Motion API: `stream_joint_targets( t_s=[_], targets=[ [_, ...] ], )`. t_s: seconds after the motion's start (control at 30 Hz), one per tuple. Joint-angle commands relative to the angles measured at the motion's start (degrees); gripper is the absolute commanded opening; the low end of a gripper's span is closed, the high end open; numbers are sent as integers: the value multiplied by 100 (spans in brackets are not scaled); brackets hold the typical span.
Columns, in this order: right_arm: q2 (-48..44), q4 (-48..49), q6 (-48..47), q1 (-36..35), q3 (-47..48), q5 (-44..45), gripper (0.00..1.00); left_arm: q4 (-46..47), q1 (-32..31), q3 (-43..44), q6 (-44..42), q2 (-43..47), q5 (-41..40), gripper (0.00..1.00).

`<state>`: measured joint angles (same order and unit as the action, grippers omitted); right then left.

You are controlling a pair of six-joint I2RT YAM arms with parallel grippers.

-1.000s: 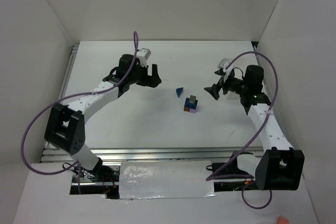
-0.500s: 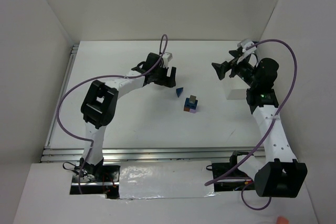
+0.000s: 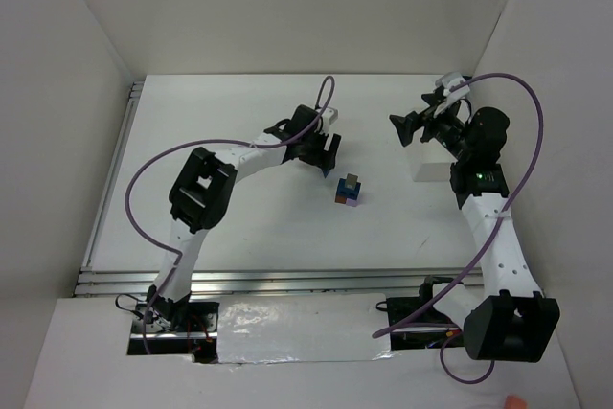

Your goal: Build the wood block tower

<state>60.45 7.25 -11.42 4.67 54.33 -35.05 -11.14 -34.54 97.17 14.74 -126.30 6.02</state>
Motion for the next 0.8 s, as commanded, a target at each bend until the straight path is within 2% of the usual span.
stream_joint_targets(
  t_s=[0.0,0.1,0.2,0.4,0.43,0.47,0.5,0.6,0.77],
  targets=[
    [-173,23,-97,78,-53,33,100,-64,1,233,-165,-201,39,89],
    [-208,31,-132,113,-97,16,100,-108,-43,285,-182,-281,22,85],
    [-244,49,-159,140,-133,-11,100,-169,-70,373,-200,-377,-22,76],
    [-270,31,-194,157,-168,-116,100,-178,-88,444,-200,-492,-40,68],
    [-279,31,-203,157,-177,-108,100,-170,-88,452,-200,-501,-31,62],
    [-279,40,-194,157,-185,-108,100,-161,-88,461,-200,-510,-22,61],
    [-279,31,-203,166,-185,-116,100,-187,-88,470,-209,-527,4,52],
    [-279,22,-220,166,-185,-143,100,-196,-105,470,-244,-545,-13,40],
    [-261,31,-220,166,-203,-195,100,-196,-96,453,-288,-518,-119,36]
  ],
)
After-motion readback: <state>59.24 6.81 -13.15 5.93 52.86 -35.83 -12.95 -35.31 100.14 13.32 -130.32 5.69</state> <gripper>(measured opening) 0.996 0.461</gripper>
